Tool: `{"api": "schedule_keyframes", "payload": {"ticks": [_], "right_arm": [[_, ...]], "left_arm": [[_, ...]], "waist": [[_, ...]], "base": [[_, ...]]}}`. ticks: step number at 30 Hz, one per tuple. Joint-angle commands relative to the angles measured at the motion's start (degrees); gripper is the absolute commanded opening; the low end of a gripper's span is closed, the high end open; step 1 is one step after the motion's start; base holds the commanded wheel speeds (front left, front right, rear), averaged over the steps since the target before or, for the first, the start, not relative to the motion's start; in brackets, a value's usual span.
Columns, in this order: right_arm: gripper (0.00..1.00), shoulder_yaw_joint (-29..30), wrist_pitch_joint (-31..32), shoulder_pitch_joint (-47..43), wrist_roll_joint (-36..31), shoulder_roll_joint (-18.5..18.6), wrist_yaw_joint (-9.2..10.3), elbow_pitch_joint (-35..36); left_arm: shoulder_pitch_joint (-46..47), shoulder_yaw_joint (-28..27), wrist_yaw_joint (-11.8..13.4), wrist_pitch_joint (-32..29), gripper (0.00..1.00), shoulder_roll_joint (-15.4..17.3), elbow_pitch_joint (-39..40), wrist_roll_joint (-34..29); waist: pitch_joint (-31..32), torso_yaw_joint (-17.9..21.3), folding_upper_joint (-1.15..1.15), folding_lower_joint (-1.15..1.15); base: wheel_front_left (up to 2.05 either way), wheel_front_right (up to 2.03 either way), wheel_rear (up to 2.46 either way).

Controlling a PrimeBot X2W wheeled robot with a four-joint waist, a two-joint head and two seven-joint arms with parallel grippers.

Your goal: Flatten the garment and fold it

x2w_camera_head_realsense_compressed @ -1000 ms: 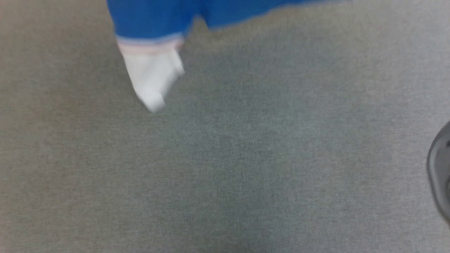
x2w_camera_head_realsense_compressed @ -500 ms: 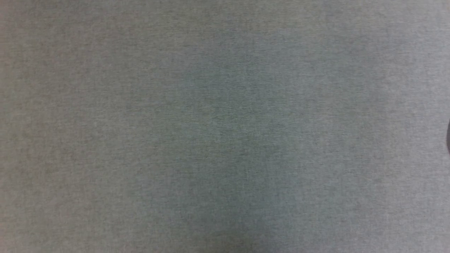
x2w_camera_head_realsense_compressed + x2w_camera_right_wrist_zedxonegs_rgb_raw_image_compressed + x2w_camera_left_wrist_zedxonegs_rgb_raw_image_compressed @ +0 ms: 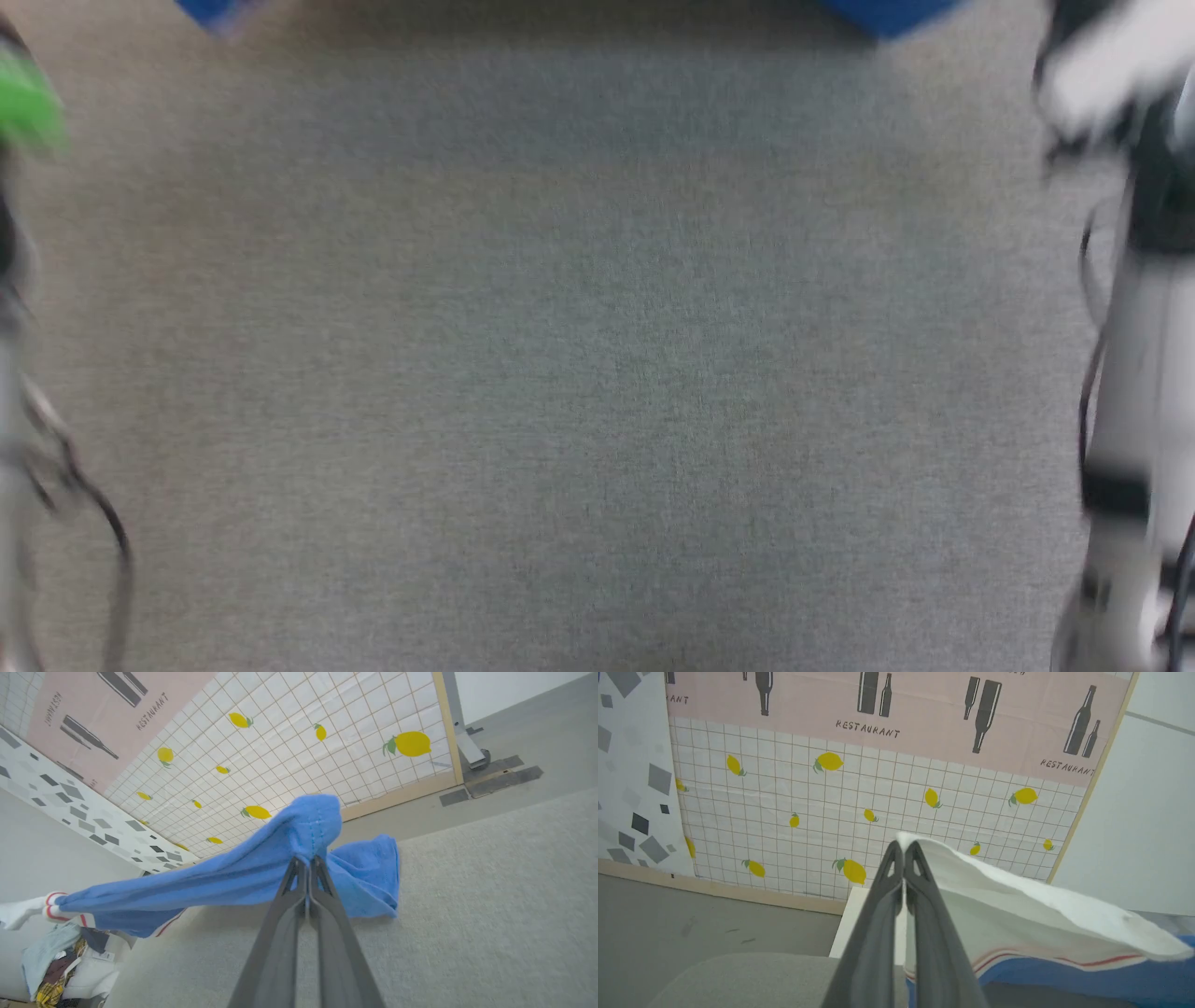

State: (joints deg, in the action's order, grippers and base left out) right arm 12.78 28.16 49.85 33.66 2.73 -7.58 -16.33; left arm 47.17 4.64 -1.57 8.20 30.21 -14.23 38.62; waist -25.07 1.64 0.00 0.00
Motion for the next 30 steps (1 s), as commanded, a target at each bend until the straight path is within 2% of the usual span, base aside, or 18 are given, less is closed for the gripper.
{"api": "schedule_keyframes", "payload": {"ticks": [1, 4, 8, 13, 17, 24, 28, 30], "right_arm": [[0.00, -0.1, -0.3, -4.3, 1.2, 0.1, 0.09, 1.9], [0.00, -0.5, -1.1, -16.5, 2.8, 0.1, 0.09, 6.5], [0.00, 0.4, -4.0, -28.3, 4.1, 0.1, 0.09, 9.4], [0.00, 1.2, -4.6, -40.3, 1.3, 0.1, 0.09, 12.1], [0.00, 1.4, -1.5, -49.0, -0.8, 0.1, 0.09, 15.7], [0.00, 2.7, 10.5, -60.7, -6.8, 0.1, 0.09, 23.5], [0.00, 3.4, 17.0, -63.9, -7.6, 0.1, 0.09, 27.1], [0.00, 4.6, 16.8, -63.6, -7.4, 0.1, 0.09, 29.1]], "left_arm": [[-4.8, -0.9, 0.8, 1.0, 0.00, -1.0, 1.1, 1.7], [-18.8, -2.3, 2.9, 2.9, 0.00, -3.5, 4.8, 3.3], [-34.0, -3.4, 6.4, 4.0, 0.00, -6.5, 7.3, 4.3], [-47.0, -1.9, 9.8, 1.5, 0.00, -8.5, 8.7, 4.4], [-54.6, -0.7, 12.7, -3.9, 0.00, -8.8, 10.5, 5.5], [-66.1, -0.4, 21.4, -19.2, 0.00, -7.0, 16.8, 9.4], [-69.3, -1.1, 23.5, -23.4, 0.00, -6.2, 22.5, 11.4], [-69.0, -2.5, 23.4, -22.2, 0.00, -6.7, 26.0, 12.2]], "waist": [[4.6, -1.0, 0.00, 0.00], [7.7, -1.1, 0.00, 0.00], [11.1, -1.4, 0.00, 0.00], [14.1, -2.6, 0.00, 0.00], [15.8, -3.3, 0.00, 0.00], [16.8, -3.0, 0.00, 0.00], [16.8, -2.4, 0.00, 0.00], [16.6, -2.3, 0.00, 0.00]], "base": [[0.00, 0.00, 0.00], [0.00, 0.00, 0.00], [0.00, 0.00, 0.00], [0.00, 0.00, 0.00], [0.00, 0.00, 0.00], [0.00, 0.00, 0.00], [0.00, 0.00, 0.00], [0.00, 0.00, 0.00]]}}
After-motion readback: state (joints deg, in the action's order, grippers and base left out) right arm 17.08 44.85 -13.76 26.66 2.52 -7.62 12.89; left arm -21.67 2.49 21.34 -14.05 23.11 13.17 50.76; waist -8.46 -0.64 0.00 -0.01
